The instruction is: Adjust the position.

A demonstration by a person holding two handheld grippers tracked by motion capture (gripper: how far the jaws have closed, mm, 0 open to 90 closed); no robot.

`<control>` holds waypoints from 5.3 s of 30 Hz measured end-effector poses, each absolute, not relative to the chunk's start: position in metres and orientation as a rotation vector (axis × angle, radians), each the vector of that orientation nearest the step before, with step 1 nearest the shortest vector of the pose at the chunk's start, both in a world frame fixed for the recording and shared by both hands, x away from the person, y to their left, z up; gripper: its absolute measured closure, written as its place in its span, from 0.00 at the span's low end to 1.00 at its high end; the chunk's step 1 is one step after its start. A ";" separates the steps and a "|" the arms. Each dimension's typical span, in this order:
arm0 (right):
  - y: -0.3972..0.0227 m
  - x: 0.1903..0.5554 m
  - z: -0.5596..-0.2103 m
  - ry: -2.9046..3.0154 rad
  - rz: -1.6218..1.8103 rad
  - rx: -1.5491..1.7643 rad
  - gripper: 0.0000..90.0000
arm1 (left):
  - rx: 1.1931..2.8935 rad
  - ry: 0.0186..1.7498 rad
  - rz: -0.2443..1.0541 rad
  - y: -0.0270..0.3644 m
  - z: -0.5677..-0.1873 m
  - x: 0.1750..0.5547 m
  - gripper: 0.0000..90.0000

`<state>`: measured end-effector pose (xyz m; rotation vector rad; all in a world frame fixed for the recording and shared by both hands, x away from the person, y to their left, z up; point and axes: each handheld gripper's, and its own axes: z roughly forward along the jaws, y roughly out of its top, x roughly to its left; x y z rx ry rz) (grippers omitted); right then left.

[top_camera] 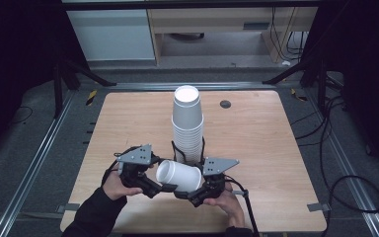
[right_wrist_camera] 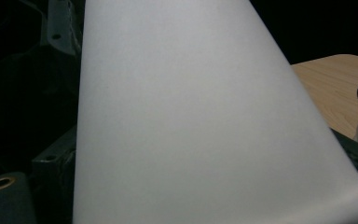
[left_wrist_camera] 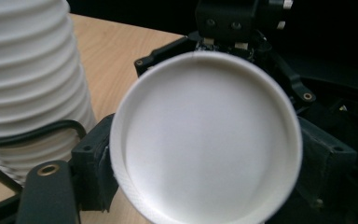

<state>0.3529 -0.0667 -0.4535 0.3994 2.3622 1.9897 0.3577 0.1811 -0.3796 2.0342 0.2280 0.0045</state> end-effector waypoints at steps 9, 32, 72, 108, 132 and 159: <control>-0.075 0.357 -0.447 2.408 1.901 0.391 0.09 | 2.024 0.258 0.082 0.202 -0.364 0.357 0.19; -0.064 0.382 -0.415 2.693 1.427 0.169 0.09 | 2.291 0.269 0.052 0.196 -0.384 0.367 0.15; -0.031 0.378 -0.428 2.806 1.207 0.061 0.07 | 2.484 0.207 0.050 0.173 -0.402 0.365 0.27; -0.076 0.376 -0.413 2.634 1.433 0.251 0.05 | 2.390 0.254 0.068 0.202 -0.397 0.375 0.27; -0.100 0.355 -0.438 2.393 1.854 0.436 0.06 | 2.224 0.175 0.049 0.193 -0.391 0.368 0.27; -0.084 0.359 -0.445 2.445 1.937 0.392 0.05 | 2.250 0.108 -0.017 0.173 -0.406 0.365 0.27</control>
